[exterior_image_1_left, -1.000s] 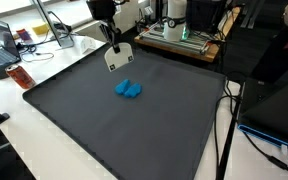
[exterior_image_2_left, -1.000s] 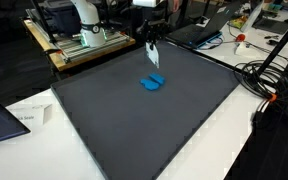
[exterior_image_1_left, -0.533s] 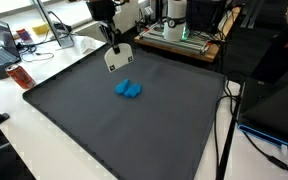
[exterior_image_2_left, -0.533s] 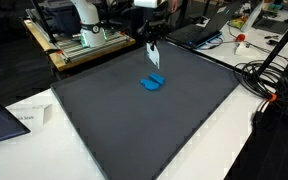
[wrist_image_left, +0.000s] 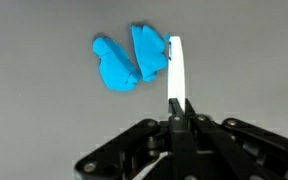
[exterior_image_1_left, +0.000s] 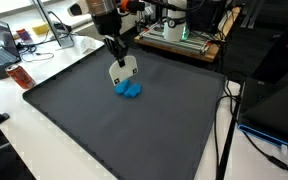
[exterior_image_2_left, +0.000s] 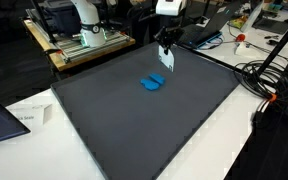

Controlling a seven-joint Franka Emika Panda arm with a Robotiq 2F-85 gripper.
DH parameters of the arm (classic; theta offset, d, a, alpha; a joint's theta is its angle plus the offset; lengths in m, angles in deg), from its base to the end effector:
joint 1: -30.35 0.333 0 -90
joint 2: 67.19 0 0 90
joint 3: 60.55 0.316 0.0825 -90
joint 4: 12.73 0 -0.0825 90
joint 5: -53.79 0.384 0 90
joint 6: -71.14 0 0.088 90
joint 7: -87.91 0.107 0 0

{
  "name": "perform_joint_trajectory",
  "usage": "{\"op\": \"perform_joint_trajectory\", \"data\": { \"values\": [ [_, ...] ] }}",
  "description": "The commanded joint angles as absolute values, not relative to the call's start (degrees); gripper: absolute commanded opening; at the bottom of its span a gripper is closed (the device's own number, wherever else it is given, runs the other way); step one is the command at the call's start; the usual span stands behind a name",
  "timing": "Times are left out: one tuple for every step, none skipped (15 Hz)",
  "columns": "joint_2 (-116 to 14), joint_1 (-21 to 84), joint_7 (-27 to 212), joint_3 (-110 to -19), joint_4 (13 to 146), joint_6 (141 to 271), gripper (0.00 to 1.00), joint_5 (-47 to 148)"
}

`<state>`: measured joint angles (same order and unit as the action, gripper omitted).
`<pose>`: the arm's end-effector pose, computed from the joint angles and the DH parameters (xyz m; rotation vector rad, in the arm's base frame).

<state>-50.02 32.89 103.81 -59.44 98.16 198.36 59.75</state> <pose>0.6104 0.0418 0.3307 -3.0274 0.4238 0.0451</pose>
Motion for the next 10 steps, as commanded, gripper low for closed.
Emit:
{"op": "perform_joint_trajectory", "data": {
  "values": [
    [-47.45, 33.56, 105.73, -59.25, 95.48, 199.79, 0.01, 61.68],
    [-47.1, 33.59, 105.88, -59.16, 95.35, 200.56, 0.01, 62.24],
    [-46.79, 33.21, 104.8, -58.68, 95.31, 201.45, 0.01, 63.79],
    [-46.56, 32.94, 104.29, -58.36, 95.41, 202.42, 0.01, 65.17],
    [-46.38, 32.7, 103.8, -58.05, 95.72, 203.56, 0.01, 66.81],
    [-46.18, 32.6, 103.53, -57.85, 95.93, 204.34, 0.01, 68.17],
    [-46.11, 32.59, 103.47, -57.66, 96.28, 205.14, 0.01, 69.54],
    [-45.95, 32.57, 103.4, -57.54, 96.52, 205.92, 0.01, 70.71],
    [-45.87, 32.51, 103.4, -57.41, 96.96, 206.81, 0.01, 71.93],
    [-45.86, 32.4, 103.19, -57.26, 97.39, 207.56, 0.01, 73.02]
  ]
}}
